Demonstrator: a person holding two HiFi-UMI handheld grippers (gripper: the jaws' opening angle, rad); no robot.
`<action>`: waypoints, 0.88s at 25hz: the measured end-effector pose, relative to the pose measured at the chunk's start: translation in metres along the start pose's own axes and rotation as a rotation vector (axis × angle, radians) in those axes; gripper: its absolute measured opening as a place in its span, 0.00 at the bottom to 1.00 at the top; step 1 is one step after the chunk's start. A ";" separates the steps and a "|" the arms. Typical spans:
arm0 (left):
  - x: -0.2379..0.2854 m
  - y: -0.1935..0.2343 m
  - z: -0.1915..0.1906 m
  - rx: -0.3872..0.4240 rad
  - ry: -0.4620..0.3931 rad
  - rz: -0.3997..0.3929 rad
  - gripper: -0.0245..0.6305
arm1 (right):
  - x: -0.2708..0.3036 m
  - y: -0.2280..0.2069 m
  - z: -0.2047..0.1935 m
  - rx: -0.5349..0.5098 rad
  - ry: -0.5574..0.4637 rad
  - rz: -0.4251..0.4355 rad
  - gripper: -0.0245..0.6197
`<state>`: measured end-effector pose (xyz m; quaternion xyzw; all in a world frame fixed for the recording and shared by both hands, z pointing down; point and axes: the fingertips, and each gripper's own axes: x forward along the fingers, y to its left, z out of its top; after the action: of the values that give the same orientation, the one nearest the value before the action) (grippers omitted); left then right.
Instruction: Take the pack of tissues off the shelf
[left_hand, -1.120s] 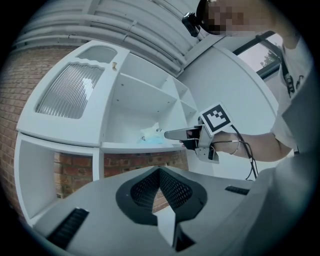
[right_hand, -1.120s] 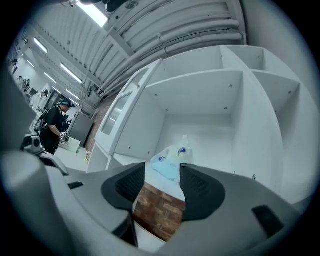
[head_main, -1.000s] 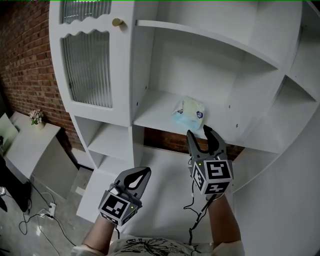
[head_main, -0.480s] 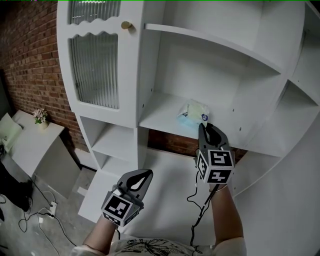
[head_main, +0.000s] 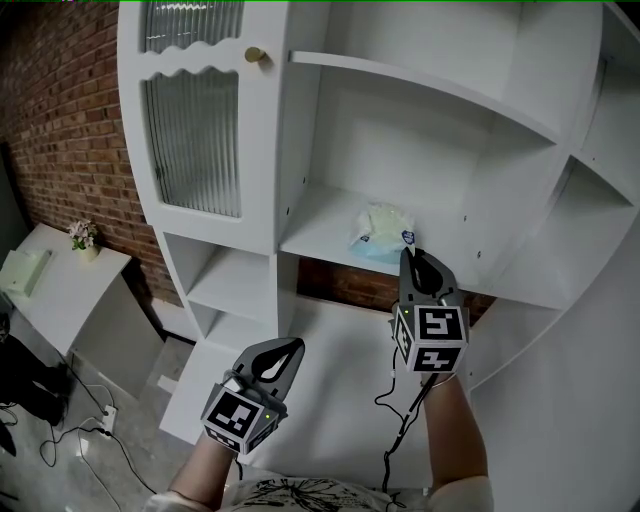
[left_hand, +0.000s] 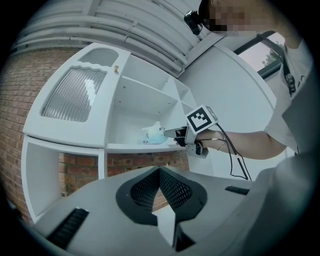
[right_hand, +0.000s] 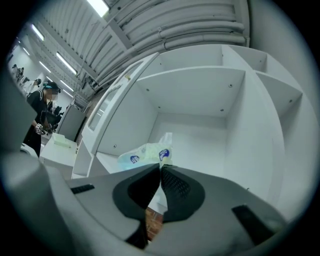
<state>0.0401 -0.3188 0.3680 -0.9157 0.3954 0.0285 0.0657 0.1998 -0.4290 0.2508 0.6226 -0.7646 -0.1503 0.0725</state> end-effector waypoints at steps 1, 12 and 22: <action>-0.001 -0.002 0.000 -0.001 0.000 -0.002 0.06 | -0.004 0.000 0.003 -0.001 -0.009 -0.003 0.06; -0.020 -0.027 0.009 -0.010 -0.006 -0.019 0.06 | -0.078 0.016 0.015 0.040 -0.092 0.008 0.06; -0.037 -0.057 0.009 -0.017 0.008 -0.017 0.06 | -0.151 0.047 -0.055 0.121 -0.023 0.067 0.06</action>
<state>0.0567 -0.2518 0.3681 -0.9196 0.3877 0.0275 0.0567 0.2046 -0.2811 0.3293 0.5981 -0.7935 -0.1083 0.0308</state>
